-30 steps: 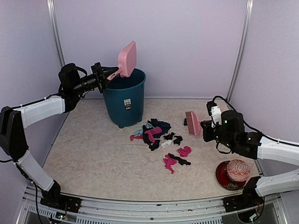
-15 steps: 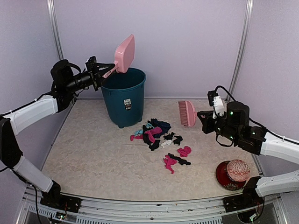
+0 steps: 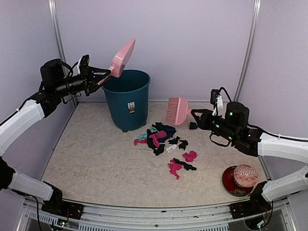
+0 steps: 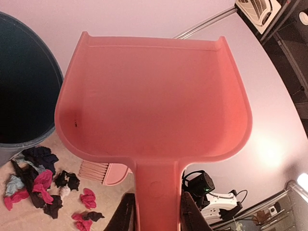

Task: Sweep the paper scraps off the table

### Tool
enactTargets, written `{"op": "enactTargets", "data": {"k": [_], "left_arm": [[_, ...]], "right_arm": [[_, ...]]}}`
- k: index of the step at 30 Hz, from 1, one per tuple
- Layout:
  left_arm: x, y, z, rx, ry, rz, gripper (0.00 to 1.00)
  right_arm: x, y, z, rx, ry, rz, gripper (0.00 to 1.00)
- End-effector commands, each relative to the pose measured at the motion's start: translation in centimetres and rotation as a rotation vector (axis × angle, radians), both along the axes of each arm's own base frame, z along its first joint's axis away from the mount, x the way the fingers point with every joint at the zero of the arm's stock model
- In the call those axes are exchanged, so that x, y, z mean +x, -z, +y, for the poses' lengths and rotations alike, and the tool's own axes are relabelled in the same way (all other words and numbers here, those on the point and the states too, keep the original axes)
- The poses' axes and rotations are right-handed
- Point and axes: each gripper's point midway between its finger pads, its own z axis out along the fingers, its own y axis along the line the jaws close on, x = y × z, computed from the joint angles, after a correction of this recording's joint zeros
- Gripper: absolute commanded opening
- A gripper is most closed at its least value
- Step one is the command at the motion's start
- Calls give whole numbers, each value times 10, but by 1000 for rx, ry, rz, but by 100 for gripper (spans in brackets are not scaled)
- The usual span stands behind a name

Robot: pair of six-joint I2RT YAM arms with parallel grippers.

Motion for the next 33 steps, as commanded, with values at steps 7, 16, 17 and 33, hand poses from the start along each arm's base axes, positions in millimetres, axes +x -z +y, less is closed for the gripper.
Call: {"op": "enactTargets", "data": {"k": [7,16,17,33], "left_arm": [[-16,26,41,352,-225,-116,0],[-28,68,64,634,-393,-112,0],[-31,71,64,650,-399,-117,0],[-55,74,55,694,-386,-184,0]], "right_arm": [[22,37,78,285,-137,262,0],[40,74,130,322,-177,380,0],[41,78,135,325,-182,392,0],[70,150,141,208,-55,515,0]]}}
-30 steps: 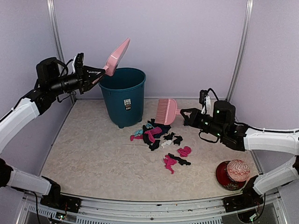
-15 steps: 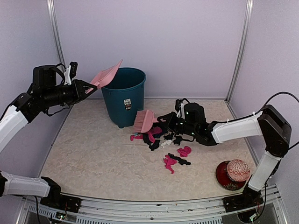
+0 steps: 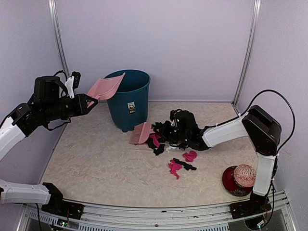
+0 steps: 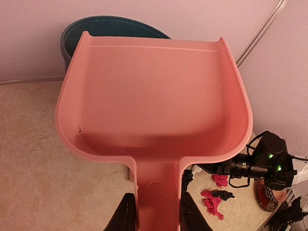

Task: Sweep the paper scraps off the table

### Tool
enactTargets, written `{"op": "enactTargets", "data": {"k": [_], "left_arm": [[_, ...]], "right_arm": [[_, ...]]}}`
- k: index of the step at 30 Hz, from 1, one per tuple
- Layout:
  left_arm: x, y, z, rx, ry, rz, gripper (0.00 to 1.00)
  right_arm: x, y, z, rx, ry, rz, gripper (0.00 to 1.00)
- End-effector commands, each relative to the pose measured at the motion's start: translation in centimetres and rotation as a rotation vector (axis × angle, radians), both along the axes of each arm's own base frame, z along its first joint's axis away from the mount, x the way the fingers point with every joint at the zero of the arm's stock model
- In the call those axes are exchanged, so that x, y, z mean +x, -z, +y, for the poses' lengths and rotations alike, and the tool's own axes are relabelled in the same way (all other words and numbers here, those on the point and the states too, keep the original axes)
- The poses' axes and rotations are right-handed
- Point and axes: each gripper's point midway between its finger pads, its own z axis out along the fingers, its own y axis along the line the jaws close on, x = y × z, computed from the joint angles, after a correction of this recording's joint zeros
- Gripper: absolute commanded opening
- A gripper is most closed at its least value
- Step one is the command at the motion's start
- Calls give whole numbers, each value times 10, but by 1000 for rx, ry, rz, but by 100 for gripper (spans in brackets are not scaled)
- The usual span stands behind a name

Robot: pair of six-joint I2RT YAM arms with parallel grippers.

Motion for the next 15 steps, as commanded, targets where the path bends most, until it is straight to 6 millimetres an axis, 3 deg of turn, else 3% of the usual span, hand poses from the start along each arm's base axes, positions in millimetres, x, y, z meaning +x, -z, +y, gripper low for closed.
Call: {"op": "enactTargets", "data": {"k": [1,6,15], "left_arm": [[-4,-6,0,8,8,-33,0],[-3,-7,-4,4,18,-30,0],[0,-10,-16,-8,39,-26,0]], "right_arm": [[10,4,-14,-60,65,-6,0],[9,16,-48,-129,126,45,0],[-11,29,-110,-218,200,125,0]]}}
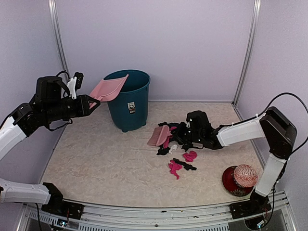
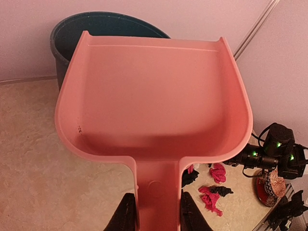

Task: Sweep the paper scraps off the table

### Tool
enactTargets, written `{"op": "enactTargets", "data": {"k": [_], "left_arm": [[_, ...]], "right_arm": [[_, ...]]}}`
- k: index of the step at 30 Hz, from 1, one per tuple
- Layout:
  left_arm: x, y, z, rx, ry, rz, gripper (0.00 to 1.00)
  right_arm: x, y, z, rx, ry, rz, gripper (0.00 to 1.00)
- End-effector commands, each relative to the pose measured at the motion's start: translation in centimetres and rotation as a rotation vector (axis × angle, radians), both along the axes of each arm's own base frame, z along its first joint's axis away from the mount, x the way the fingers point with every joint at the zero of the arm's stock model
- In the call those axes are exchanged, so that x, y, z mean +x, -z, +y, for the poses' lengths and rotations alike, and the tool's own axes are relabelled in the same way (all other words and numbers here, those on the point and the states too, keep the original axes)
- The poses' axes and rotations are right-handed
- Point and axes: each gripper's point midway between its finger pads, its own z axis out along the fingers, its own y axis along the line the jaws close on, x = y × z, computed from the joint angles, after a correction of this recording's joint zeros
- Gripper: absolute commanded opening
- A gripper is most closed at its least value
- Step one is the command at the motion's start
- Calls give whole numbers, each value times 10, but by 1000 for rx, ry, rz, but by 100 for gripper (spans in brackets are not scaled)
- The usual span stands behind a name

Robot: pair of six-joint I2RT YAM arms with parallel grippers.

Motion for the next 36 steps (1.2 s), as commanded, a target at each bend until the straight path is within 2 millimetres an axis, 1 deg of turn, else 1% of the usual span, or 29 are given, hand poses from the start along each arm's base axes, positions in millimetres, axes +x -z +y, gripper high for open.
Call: {"op": "enactTargets", "data": {"k": [1,5,7,9,12,13,16,18,22,24,28,30,32,36], "left_arm": [[4,-12,-9,-14,10,-30,0],[3,-10,-20,-11,25,-18,0],[2,-10,-25,-11,30,-18,0],[1,-10,-31,-4,34,-19,0],[-3,-9,-40,15,38,-16,0],[-6,-9,-44,21,45,-17,0],[-17,-8,-56,36,71,-25,0],[-23,-2,-63,55,82,-19,0],[-39,11,-79,105,108,-12,0],[-46,17,-85,136,111,-21,0],[-60,35,-102,178,157,-12,0],[-70,47,-111,206,181,-3,0],[-81,60,-120,241,207,6,0],[-104,88,-132,310,255,23,0]], "right_arm": [[-12,10,-39,-95,64,49,0],[-22,3,-62,-123,91,41,0],[-28,-6,-71,-129,94,19,0],[-33,-22,-75,-114,76,-21,0],[-40,-57,-78,-78,43,-109,0],[-44,-66,-76,-66,15,-126,0],[-48,-100,-83,-70,2,-206,0],[-50,-120,-92,-93,5,-262,0],[-48,-159,-117,-180,51,-406,0],[-44,-170,-131,-247,84,-463,0],[-30,-181,-161,-456,160,-550,0],[-23,-182,-174,-602,185,-591,0],[-16,-179,-184,-726,206,-610,0],[0,-171,-185,-940,159,-696,0]]}}
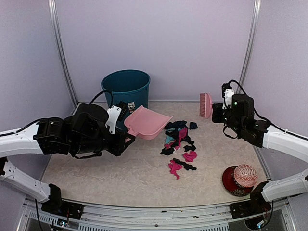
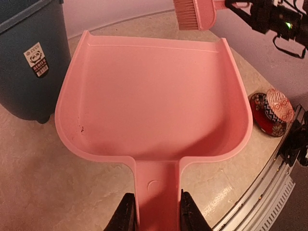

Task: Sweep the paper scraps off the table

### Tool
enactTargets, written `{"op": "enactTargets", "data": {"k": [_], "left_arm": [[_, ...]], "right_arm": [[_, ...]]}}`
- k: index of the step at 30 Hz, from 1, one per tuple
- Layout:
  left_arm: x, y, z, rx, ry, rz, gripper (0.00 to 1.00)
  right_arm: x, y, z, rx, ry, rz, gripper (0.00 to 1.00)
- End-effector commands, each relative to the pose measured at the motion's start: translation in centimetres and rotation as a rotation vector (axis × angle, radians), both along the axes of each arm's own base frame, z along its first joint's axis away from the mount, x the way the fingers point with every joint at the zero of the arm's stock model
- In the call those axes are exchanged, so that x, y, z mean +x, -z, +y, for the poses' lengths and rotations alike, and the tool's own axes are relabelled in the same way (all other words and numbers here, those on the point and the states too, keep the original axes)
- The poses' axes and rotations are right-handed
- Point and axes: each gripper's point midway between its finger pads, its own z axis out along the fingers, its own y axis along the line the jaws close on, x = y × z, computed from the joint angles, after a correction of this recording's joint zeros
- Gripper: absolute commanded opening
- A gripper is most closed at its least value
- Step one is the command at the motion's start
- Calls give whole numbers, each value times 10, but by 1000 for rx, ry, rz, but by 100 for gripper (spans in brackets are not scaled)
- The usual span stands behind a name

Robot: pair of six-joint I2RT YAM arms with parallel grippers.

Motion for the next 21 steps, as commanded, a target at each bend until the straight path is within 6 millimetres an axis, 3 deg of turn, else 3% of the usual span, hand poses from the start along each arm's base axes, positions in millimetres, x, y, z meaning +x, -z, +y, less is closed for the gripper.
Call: {"op": "enactTargets", "data": {"k": [1,10,17,21], "left_arm": [[-17,29,-6,76,4,6,0],[-47,83,-6,208,-4,89,0],[-68,119,-5,280,1,156,0],[-76,136,-5,320,16,185,0]], "right_arm": [[24,-3,-16,-337,57,-120,0],[69,51,4,-671,-86,-106,0],[89,94,34,-758,-255,-21,0],[87,112,55,-738,-380,8,0]]}}
